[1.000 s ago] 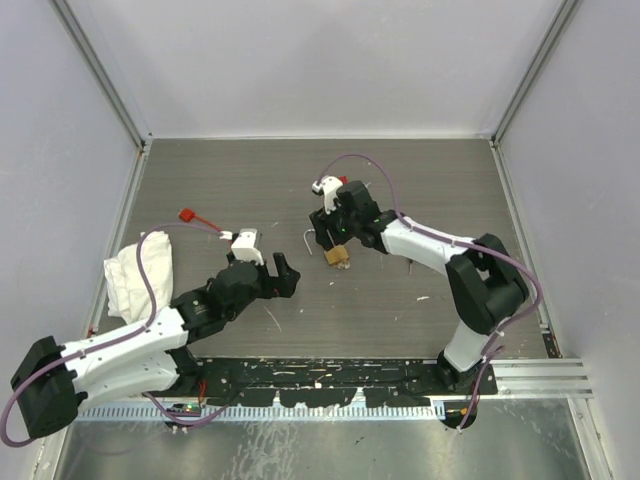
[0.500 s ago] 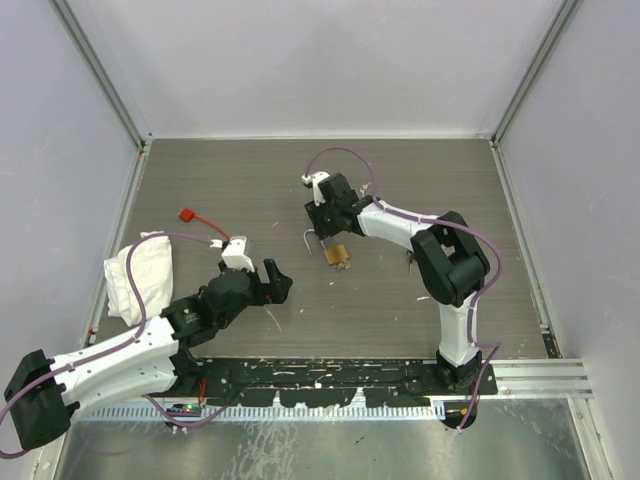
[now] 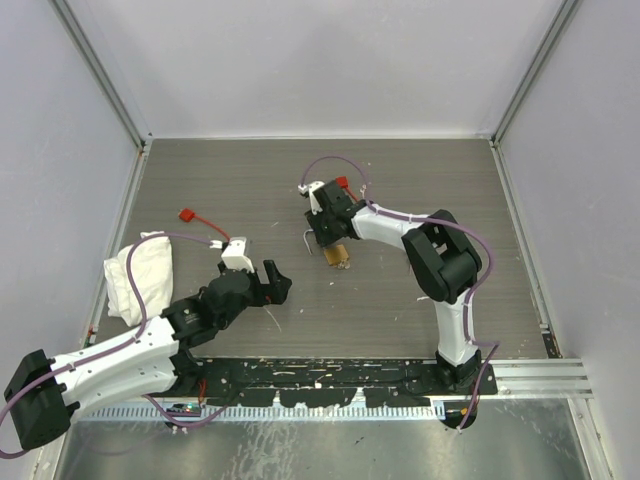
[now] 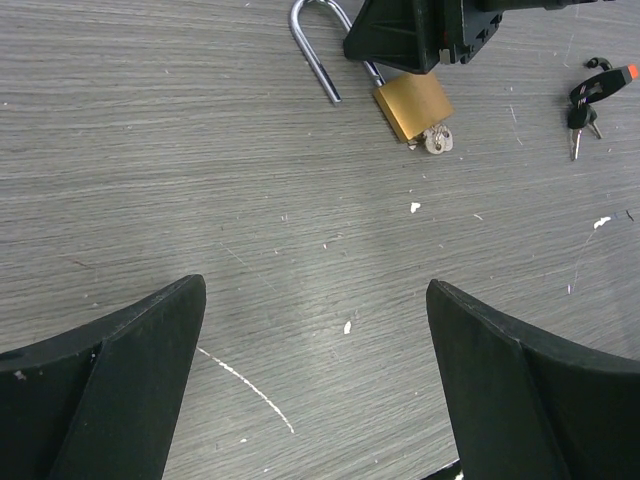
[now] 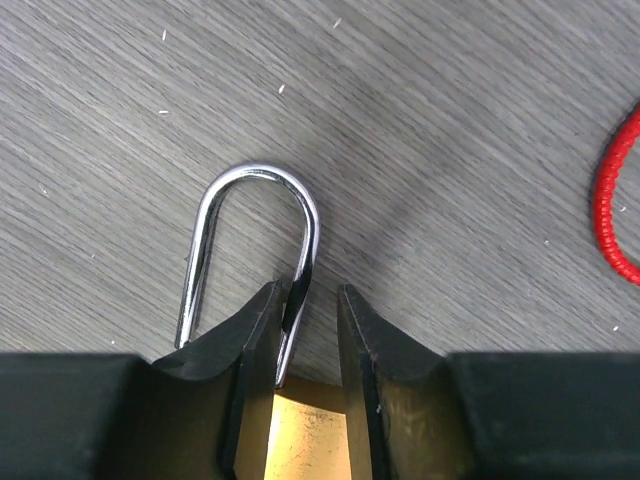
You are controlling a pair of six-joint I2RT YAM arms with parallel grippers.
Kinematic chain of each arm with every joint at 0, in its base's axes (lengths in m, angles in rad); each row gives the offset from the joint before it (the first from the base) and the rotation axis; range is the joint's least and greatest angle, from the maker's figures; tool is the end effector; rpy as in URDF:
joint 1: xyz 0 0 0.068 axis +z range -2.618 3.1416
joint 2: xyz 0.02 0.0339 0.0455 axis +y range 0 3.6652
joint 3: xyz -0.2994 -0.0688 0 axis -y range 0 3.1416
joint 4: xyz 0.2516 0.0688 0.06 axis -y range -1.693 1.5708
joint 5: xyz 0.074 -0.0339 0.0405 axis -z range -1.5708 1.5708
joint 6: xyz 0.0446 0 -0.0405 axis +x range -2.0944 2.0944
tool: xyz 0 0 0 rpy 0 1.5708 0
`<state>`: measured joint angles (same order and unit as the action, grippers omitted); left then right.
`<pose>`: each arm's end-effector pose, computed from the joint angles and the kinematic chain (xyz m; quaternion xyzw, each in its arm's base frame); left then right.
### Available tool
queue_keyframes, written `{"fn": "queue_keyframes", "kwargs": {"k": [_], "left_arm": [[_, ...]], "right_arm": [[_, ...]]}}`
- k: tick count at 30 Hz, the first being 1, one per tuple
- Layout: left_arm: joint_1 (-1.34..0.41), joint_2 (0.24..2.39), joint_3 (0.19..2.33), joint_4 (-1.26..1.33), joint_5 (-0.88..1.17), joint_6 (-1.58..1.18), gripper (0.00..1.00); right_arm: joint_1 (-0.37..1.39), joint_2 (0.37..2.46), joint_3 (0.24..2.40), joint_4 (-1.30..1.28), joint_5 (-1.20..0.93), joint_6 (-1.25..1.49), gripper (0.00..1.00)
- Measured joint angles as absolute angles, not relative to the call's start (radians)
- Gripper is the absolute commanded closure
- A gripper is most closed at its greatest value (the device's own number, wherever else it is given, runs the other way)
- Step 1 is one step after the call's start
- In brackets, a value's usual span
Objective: Lock with the key
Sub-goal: Pick up the lock from the center of the board.
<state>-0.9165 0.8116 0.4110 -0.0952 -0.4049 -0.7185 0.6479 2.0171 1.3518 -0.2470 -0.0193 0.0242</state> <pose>0.1175 -0.1243 0.2331 -0.0193 0.8475 -0.2477 0.4691 0.3637 0.2764 0.1817 -0.2933 0.8996 0.1152 0.3022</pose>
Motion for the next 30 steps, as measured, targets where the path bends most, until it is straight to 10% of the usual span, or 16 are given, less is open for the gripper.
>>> {"fn": "queue_keyframes", "kwargs": {"k": [19,30], "left_arm": [[-0.916,0.813,0.411,-0.095,-0.404,-0.722,0.07],[-0.916,0.865,0.371,0.035,-0.343,-0.758,0.08]], "right_arm": [[0.649,2.020,1.354,-0.263,-0.027,0.032,0.98],[0.511,1.861,1.227,-0.253,-0.285,0.127,0.99]]}}
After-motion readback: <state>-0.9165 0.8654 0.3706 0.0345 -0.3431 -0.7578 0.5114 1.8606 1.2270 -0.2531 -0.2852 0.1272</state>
